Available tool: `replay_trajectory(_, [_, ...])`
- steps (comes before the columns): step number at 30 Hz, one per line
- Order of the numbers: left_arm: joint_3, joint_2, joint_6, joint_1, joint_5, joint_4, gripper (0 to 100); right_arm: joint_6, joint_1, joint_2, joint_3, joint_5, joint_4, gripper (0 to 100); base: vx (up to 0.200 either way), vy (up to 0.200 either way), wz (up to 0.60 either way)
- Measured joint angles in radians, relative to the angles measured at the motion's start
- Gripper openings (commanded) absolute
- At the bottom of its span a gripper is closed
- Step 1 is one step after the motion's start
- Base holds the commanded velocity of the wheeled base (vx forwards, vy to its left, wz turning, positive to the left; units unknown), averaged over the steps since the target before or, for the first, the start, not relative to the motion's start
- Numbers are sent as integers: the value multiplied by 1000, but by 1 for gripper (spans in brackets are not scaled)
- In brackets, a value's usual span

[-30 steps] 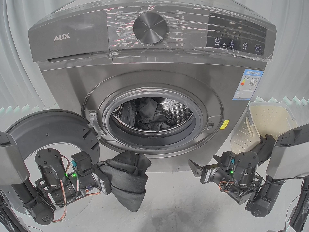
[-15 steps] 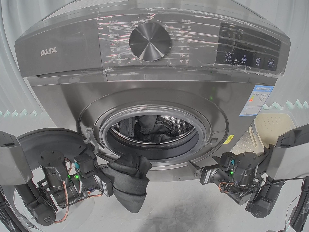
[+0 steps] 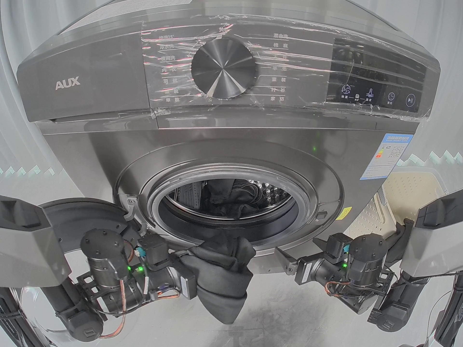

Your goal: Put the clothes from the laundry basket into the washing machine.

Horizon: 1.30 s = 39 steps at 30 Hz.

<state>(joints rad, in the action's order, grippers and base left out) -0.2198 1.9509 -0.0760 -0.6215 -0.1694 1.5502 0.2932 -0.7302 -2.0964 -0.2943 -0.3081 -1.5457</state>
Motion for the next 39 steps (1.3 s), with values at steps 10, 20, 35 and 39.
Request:
replay_trajectory(10, [-237, 178, -19, -18, 14, 0, 0, 0, -11, 4, 9, 0, 0, 100, 0, 0, 0])
replay_trajectory(20, [-481, 331, -31, -3, 26, 0, 0, 1, -12, 5, 10, 0, 0, 100, 0, 0, 0])
replay_trajectory(35, [-792, 475, -75, 21, 123, -10, 0, 0, -12, 5, 9, 0, 0, 100, 0, 0, 0])
replay_trajectory(39, [-860, 506, -75, 31, 137, -19, 0, 0, -13, 5, 9, 0, 0, 100, 0, 0, 0])
